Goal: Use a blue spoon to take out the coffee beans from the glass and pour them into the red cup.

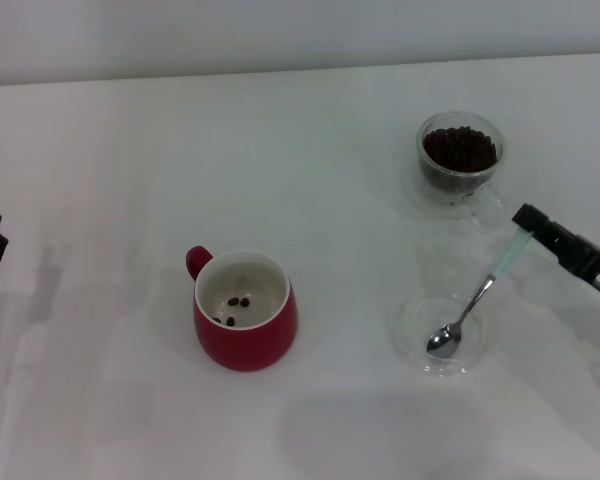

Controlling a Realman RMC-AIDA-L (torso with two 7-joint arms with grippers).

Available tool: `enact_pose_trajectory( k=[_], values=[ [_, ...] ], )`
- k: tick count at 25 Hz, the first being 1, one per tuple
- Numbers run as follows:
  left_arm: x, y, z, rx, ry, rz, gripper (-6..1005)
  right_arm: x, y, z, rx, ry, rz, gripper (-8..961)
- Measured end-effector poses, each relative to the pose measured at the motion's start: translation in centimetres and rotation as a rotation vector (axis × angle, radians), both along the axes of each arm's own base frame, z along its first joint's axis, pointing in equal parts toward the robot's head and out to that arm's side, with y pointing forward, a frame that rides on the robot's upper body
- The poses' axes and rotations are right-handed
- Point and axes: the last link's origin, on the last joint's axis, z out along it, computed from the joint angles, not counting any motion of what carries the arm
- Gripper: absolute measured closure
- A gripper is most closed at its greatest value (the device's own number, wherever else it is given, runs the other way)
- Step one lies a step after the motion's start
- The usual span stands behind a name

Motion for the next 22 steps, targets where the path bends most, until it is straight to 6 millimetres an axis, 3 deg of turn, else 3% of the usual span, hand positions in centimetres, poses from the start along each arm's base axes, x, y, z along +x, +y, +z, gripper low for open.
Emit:
enact_pose_trajectory(
  k=[8, 14, 22],
  values=[
    [0.0, 0.0, 0.0, 0.0, 0.0, 0.0, 270, 0.0, 0.1, -0.4, -0.026, -0.02, 0.004, 795],
    [0.0, -0.1, 0.0, 0.0, 0.0, 0.001, 273, 0.2, 0.2, -0.1, 0.003, -0.042, 0.004, 700],
    [-0.1, -0.1, 0.0, 0.0, 0.0, 0.003, 272, 1.0, 1.6, 2.5, 0.216, -0.14, -0.024, 536]
  ],
)
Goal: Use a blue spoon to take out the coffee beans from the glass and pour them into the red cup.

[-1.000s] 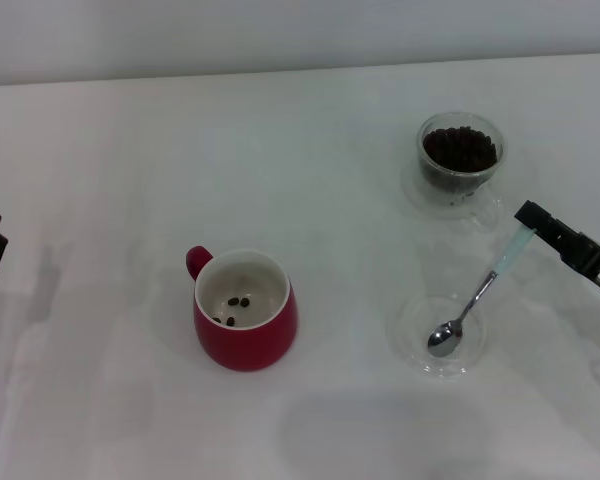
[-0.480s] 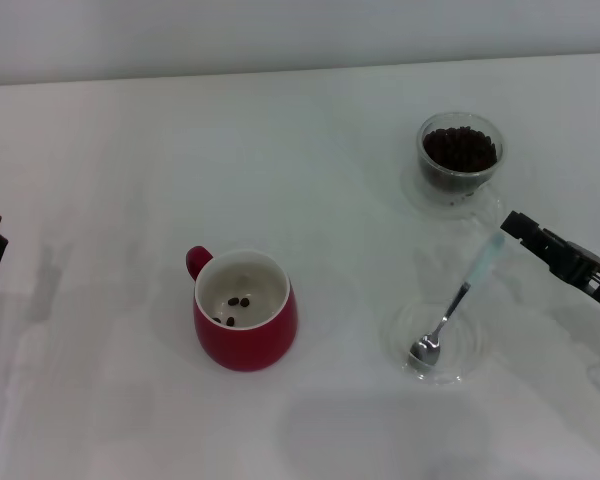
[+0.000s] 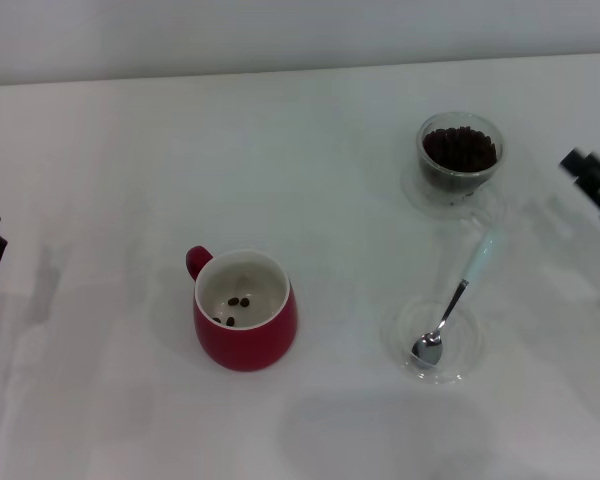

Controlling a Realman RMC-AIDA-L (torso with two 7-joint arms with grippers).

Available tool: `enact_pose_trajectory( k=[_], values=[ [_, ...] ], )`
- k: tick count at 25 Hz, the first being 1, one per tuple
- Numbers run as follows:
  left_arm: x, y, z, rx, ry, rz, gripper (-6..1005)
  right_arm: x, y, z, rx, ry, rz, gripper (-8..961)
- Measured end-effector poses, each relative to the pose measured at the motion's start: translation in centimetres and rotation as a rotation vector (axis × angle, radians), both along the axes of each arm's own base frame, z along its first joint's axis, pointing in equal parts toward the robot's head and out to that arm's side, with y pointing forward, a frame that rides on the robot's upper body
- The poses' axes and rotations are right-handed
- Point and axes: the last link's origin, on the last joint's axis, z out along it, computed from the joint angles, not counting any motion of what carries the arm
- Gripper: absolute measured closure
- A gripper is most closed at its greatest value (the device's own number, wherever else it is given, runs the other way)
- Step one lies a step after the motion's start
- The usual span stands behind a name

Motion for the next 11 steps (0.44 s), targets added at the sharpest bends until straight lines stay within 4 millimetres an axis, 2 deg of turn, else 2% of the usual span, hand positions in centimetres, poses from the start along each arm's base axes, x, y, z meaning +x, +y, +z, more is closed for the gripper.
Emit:
enact_pose_trajectory(
  k=[4, 11],
  values=[
    [0.0, 0.0, 0.0, 0.0, 0.0, 0.0, 272, 0.2, 1.2, 0.9, 0.111, -0.161, 0.005, 501],
    [-0.1, 0.1, 0.1, 0.0, 0.005, 0.005, 272, 0.2, 3.7, 0.8, 0.246, -0.51, -0.029, 501]
  ],
)
